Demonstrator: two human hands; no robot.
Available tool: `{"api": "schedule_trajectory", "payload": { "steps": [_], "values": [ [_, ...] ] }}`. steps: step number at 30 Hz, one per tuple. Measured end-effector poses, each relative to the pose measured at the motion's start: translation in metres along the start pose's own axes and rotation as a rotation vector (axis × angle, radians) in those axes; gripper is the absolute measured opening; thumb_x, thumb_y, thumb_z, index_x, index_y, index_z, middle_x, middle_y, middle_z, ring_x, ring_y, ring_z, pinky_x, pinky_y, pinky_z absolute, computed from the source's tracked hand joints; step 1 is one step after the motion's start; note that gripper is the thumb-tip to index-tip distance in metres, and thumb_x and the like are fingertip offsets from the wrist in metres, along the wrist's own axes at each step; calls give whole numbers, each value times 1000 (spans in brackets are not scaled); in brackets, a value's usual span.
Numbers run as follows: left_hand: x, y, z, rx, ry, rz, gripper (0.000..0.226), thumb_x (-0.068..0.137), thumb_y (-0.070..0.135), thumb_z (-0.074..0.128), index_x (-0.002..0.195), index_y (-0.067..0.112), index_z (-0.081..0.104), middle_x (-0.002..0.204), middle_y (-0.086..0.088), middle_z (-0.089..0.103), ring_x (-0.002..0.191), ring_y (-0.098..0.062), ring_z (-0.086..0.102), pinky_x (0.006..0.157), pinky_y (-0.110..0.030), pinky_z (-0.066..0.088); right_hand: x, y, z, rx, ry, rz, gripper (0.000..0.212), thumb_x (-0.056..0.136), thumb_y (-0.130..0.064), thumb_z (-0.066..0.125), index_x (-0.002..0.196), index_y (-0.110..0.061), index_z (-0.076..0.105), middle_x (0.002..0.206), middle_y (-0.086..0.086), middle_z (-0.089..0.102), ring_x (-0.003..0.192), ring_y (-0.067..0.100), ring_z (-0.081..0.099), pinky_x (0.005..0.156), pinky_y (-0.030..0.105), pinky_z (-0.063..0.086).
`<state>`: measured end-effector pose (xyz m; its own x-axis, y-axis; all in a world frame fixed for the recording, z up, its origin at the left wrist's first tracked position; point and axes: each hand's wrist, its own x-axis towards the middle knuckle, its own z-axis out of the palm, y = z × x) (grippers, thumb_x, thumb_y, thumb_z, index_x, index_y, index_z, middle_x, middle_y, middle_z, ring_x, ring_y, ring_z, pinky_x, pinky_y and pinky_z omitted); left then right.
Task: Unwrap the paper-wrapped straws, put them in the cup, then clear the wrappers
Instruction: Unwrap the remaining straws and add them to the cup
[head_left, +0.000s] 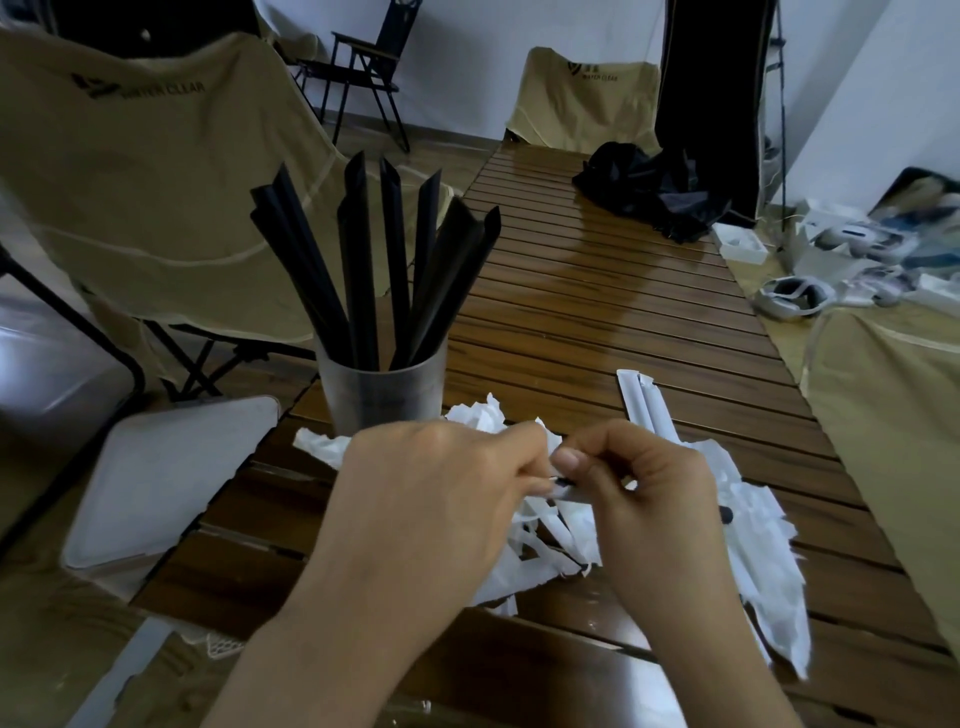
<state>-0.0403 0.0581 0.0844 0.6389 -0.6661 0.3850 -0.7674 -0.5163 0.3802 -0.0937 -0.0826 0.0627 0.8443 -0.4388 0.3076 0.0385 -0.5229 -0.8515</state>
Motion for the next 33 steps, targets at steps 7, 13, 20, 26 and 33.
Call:
{"api": "schedule_trajectory", "payload": {
  "steps": [7, 13, 20, 26, 33],
  "values": [
    [-7, -11, -16, -17, -257, -252, 34, 93, 57, 32, 98, 38, 60, 84, 16, 67, 77, 0, 61, 79, -22, 49, 1, -6, -6, -226, 7, -296, 23, 77, 3, 72, 69, -19, 67, 69, -14, 62, 69, 4, 55, 61, 7, 39],
    [-11, -18, -24, 58, -132, -169, 35, 82, 70, 36, 91, 44, 58, 73, 21, 59, 69, 2, 56, 58, -10, 37, 3, -3, -2, -288, 5, -299, 24, 77, 4, 71, 71, -19, 67, 71, -13, 62, 72, 5, 53, 64, 4, 38],
    [-14, -18, -23, 69, -146, -132, 20, 84, 63, 51, 84, 43, 48, 82, 20, 58, 72, 0, 51, 54, -12, 27, 3, 4, -4, -285, 80, -187, 23, 81, 0, 69, 73, -22, 66, 70, -16, 60, 76, 3, 55, 64, 3, 37],
    [-14, -20, -23, 104, -184, -130, 19, 83, 56, 60, 87, 40, 50, 82, 21, 59, 72, 3, 51, 54, -11, 26, 6, 15, -7, -346, 198, -157, 21, 78, 6, 69, 73, -14, 68, 65, -10, 58, 73, 1, 56, 60, -1, 33],
    [-17, -27, -24, 82, -165, -208, 18, 89, 60, 45, 95, 43, 50, 86, 22, 61, 77, 2, 56, 61, -12, 43, 3, 22, 1, -399, -50, -33, 34, 90, -5, 60, 120, -20, 64, 108, -4, 66, 93, 10, 61, 74, 3, 37]
  ]
}}
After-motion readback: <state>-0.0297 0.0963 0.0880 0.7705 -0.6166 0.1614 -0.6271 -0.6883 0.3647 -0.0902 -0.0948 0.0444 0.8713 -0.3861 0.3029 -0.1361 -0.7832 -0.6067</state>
